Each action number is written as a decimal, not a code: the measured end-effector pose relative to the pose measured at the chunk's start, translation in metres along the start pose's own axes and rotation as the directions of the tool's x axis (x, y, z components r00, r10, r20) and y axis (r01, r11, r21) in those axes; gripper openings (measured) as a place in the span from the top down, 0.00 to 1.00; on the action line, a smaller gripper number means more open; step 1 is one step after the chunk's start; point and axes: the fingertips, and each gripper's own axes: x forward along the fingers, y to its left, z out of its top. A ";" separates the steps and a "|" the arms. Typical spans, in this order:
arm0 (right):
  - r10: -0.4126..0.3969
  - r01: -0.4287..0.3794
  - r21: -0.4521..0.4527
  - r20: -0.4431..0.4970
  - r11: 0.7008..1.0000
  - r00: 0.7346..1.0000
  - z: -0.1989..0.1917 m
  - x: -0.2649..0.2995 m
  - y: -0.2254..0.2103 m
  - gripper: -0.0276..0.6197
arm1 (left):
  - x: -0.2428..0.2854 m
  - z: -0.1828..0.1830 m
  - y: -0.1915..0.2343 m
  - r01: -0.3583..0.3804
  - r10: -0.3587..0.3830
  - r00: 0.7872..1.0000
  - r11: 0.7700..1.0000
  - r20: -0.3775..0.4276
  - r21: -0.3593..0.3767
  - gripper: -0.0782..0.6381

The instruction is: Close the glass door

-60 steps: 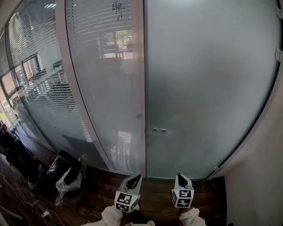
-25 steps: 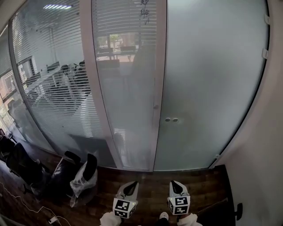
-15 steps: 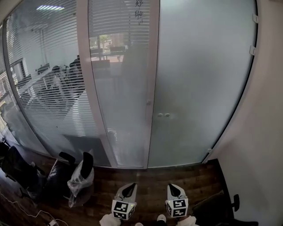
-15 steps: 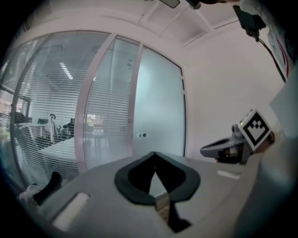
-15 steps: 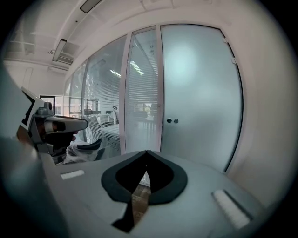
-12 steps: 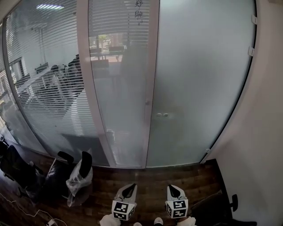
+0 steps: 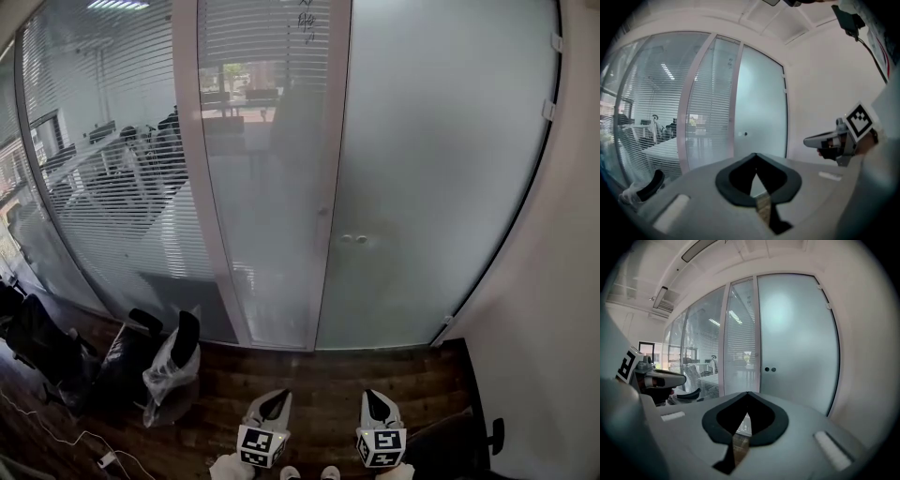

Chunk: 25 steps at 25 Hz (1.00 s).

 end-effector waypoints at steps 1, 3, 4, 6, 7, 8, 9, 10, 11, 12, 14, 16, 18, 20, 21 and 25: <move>-0.001 0.001 0.005 0.011 1.000 1.000 0.003 -0.001 -0.004 0.95 | 0.001 0.004 -0.001 -0.006 0.006 1.000 1.000 0.002 0.002 0.89; 0.004 -0.004 0.016 0.025 1.000 1.000 0.008 -0.004 -0.010 0.95 | 0.002 0.009 -0.005 -0.012 0.012 1.000 1.000 0.007 0.006 0.89; 0.006 -0.007 0.018 0.031 1.000 0.999 0.010 -0.005 -0.014 0.95 | 0.004 0.010 -0.007 -0.014 0.014 1.000 1.000 0.013 0.008 0.89; 0.007 -0.008 0.013 0.043 1.000 0.999 0.015 -0.005 -0.022 0.95 | 0.008 0.014 -0.010 -0.023 0.022 0.999 1.000 0.023 0.016 0.89; 0.005 -0.005 0.012 0.048 1.000 0.999 0.017 -0.004 -0.027 0.95 | 0.010 0.016 -0.010 -0.027 0.026 0.999 0.999 0.025 0.019 0.89; 0.001 -0.002 0.012 0.051 1.000 0.999 0.018 -0.003 -0.031 0.95 | 0.012 0.016 -0.011 -0.031 0.030 0.999 0.999 0.024 0.023 0.89; -0.002 0.002 0.012 0.053 1.000 0.999 0.019 -0.003 -0.036 0.95 | 0.015 0.016 -0.012 -0.035 0.034 0.999 0.999 0.023 0.029 0.89; -0.003 0.003 0.015 0.054 1.000 0.999 0.019 -0.003 -0.040 0.95 | 0.017 0.016 -0.014 -0.038 0.037 0.999 0.999 0.023 0.033 0.89; -0.002 0.001 0.020 0.054 1.000 0.999 0.019 -0.002 -0.044 0.95 | 0.020 0.018 -0.017 -0.037 0.036 0.999 0.999 0.024 0.032 0.89; 0.001 -0.002 0.024 0.055 1.000 0.998 0.019 -0.002 -0.047 0.95 | 0.022 0.020 -0.021 -0.035 0.034 0.999 0.999 0.024 0.030 0.89; 0.012 -0.013 0.030 0.060 0.999 0.998 0.020 -0.002 -0.053 0.95 | 0.026 0.023 -0.027 -0.035 0.034 0.999 0.999 0.025 0.030 0.89; 0.026 -0.028 0.034 0.067 0.999 0.997 0.020 -0.004 -0.056 0.95 | 0.029 0.024 -0.032 -0.035 0.034 0.999 0.999 0.024 0.034 0.89; 0.036 -0.038 0.040 0.069 0.998 0.997 0.019 -0.003 -0.058 0.95 | 0.033 0.026 -0.035 -0.036 0.035 0.999 0.999 0.024 0.037 0.89; 0.040 -0.043 0.046 0.063 0.998 0.997 0.017 -0.001 -0.060 0.95 | 0.036 0.029 -0.036 -0.040 0.039 0.999 0.998 0.023 0.040 0.89; 0.041 -0.044 0.048 0.059 0.998 0.997 0.016 -0.001 -0.061 0.95 | 0.037 0.030 -0.037 -0.043 0.042 0.999 0.998 0.021 0.041 0.89; 0.040 -0.043 0.053 0.054 0.998 0.998 0.013 0.001 -0.067 0.95 | 0.043 0.027 -0.043 -0.037 0.037 0.999 0.999 0.015 0.038 0.89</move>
